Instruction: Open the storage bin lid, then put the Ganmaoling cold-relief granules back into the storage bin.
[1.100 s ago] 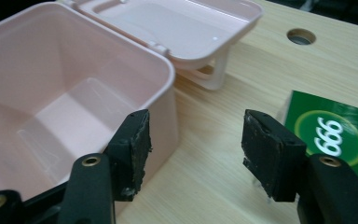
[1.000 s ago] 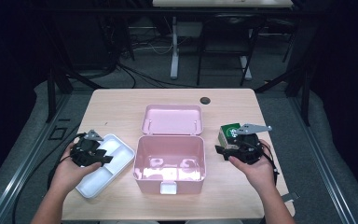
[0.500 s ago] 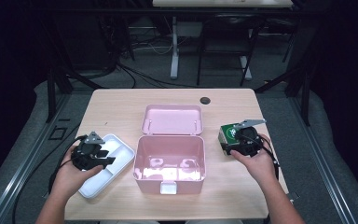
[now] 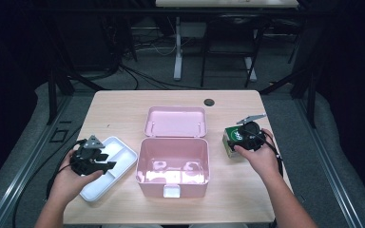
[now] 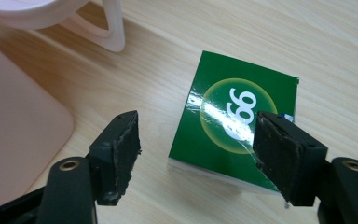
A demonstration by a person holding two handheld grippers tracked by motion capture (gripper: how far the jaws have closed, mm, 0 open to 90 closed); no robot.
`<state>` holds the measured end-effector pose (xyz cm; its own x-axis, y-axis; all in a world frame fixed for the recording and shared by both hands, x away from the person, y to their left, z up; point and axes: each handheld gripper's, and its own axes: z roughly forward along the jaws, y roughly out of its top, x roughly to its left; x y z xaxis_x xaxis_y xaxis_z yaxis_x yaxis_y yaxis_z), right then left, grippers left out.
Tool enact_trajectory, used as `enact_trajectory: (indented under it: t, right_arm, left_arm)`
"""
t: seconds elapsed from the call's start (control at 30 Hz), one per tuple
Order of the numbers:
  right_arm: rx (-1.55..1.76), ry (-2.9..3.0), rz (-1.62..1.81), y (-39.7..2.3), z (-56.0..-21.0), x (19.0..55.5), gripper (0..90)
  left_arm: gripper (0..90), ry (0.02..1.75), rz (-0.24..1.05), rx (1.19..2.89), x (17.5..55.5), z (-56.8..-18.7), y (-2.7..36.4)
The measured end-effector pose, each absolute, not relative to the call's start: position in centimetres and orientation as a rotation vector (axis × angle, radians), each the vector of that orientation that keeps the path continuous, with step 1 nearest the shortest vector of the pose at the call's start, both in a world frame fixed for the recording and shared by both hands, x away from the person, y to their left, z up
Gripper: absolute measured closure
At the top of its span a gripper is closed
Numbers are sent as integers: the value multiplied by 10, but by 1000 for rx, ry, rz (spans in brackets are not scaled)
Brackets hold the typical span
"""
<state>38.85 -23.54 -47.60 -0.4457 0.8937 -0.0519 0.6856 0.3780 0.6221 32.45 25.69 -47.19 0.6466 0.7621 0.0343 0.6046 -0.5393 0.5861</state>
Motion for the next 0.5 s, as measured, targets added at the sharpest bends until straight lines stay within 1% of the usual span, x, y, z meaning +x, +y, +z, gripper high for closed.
enact_trajectory:
  t: [0.03,0.07,0.13,0.37,0.5]
  right_arm:
    - [1372,2263,750,-235,-476,388,303]
    - [1377,2253,736,-235,-477,393,262]
    - [1377,2258,698,-233,-476,398,224]
    - [1431,2269,615,-234,-480,418,188]
    - [1453,2266,596,-234,-483,424,175]
  left_arm:
    - [557,1063,388,2329,324,-472,257]
    - [557,1064,388,2327,324,-472,257]
    - [557,1068,393,2332,324,-472,258]
    - [548,1072,391,2310,323,-470,261]
    - [548,1075,390,2316,322,-470,262]
